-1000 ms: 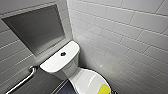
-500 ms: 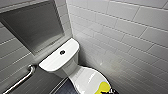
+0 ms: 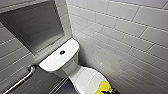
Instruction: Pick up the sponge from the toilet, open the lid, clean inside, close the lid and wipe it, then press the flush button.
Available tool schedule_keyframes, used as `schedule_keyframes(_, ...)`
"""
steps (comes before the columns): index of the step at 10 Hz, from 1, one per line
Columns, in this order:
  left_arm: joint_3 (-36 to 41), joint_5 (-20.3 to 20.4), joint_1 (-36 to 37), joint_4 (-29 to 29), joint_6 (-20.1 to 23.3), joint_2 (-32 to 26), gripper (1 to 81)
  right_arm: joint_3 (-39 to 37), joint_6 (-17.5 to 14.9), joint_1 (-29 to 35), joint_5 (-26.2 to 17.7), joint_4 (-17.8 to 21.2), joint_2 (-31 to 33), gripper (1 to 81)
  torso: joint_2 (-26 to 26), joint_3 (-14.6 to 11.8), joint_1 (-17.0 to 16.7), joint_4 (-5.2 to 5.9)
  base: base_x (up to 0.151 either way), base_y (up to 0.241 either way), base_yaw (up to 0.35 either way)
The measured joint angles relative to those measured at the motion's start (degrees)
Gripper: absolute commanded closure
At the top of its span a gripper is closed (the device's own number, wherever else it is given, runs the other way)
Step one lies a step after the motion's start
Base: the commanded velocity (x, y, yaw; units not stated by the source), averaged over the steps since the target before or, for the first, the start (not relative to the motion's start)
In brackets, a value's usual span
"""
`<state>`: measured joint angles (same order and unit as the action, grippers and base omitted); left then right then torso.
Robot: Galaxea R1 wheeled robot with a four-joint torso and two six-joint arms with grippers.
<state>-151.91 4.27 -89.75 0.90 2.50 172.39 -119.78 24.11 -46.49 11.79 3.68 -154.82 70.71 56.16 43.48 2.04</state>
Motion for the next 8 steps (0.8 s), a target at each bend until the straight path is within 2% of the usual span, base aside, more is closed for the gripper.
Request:
schedule_keyframes(5, -0.9, 0.0, -0.4, 0.0, 0.0, 0.0, 1.0, -4.0, 0.0, -0.8, 1.1, -3.3, -2.8, 1.0, 0.5, 0.0, 0.3, 0.0, 0.0, 0.0, 0.0)
schedule_keyframes(8, -1.2, -0.1, -0.3, 0.0, 0.0, 0.2, 1.0, -3.8, 0.0, -0.8, 0.7, -3.9, -2.9, 1.0, 4.2, 0.0, 2.3, 0.0, 0.0, 0.0, 0.0)
